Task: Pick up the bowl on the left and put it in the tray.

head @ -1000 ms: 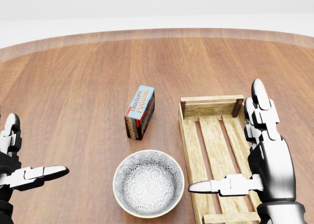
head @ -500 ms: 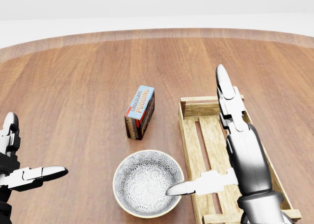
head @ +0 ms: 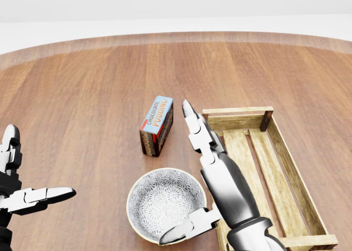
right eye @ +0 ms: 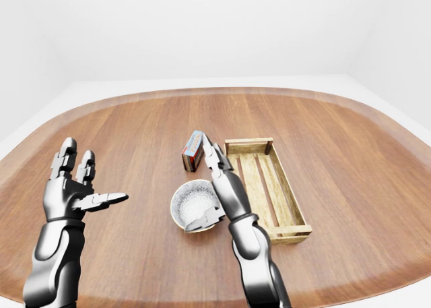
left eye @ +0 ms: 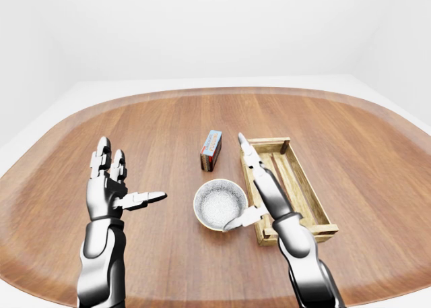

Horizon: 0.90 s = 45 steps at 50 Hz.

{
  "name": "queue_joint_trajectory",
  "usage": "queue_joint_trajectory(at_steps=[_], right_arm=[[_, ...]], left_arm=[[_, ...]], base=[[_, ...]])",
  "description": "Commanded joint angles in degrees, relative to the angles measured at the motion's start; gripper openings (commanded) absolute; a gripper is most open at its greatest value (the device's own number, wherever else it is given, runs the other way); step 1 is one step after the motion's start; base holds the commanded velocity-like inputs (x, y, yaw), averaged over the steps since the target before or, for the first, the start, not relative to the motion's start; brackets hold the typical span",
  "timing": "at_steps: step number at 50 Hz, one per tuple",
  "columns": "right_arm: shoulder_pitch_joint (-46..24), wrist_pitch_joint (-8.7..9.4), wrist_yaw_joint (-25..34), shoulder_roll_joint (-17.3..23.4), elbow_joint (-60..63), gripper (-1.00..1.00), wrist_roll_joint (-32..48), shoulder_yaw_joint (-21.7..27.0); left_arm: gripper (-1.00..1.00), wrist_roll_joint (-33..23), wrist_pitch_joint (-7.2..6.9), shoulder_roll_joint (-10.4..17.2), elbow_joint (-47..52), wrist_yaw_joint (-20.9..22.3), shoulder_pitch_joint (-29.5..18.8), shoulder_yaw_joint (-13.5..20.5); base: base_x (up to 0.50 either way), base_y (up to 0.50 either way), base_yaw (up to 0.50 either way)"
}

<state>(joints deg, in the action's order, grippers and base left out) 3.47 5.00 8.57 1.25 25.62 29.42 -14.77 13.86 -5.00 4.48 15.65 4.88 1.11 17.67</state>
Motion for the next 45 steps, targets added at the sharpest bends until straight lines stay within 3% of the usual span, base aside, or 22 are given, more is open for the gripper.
queue_joint_trajectory(at_steps=[1,6,11,22,37,45], right_arm=[[2.8,0.00,1.9,0.0,-1.4,1.00,6.6,-4.7],[3.9,0.00,3.6,-0.1,-2.4,1.00,7.8,-5.9],[4.0,0.00,4.0,-0.1,-3.7,1.00,8.8,-6.3],[4.4,0.00,6.9,0.3,-5.1,1.00,14.4,-8.3],[3.5,0.00,8.8,-1.0,-9.1,1.00,23.7,-10.3],[3.5,0.00,6.8,-2.0,-12.6,1.00,25.5,-11.3]], left_arm=[[1.00,-1.3,0.00,-0.7,2.4,0.5,3.1,-0.9],[1.00,-1.2,0.00,-0.6,1.5,0.5,2.8,-0.8],[1.00,-1.1,3.00,0.0,-2.9,0.9,1.6,-0.8],[1.00,-1.2,0.00,-0.6,2.1,0.2,3.2,-1.0],[1.00,-1.3,0.00,-0.9,3.0,0.5,3.4,-0.7],[1.00,-1.2,0.00,-0.8,2.7,0.5,3.3,-0.6]], base=[[0.00,0.00,0.00],[0.00,0.00,0.00],[0.00,0.00,0.00],[0.00,0.00,0.00],[0.00,0.00,0.00],[0.00,0.00,0.00]])
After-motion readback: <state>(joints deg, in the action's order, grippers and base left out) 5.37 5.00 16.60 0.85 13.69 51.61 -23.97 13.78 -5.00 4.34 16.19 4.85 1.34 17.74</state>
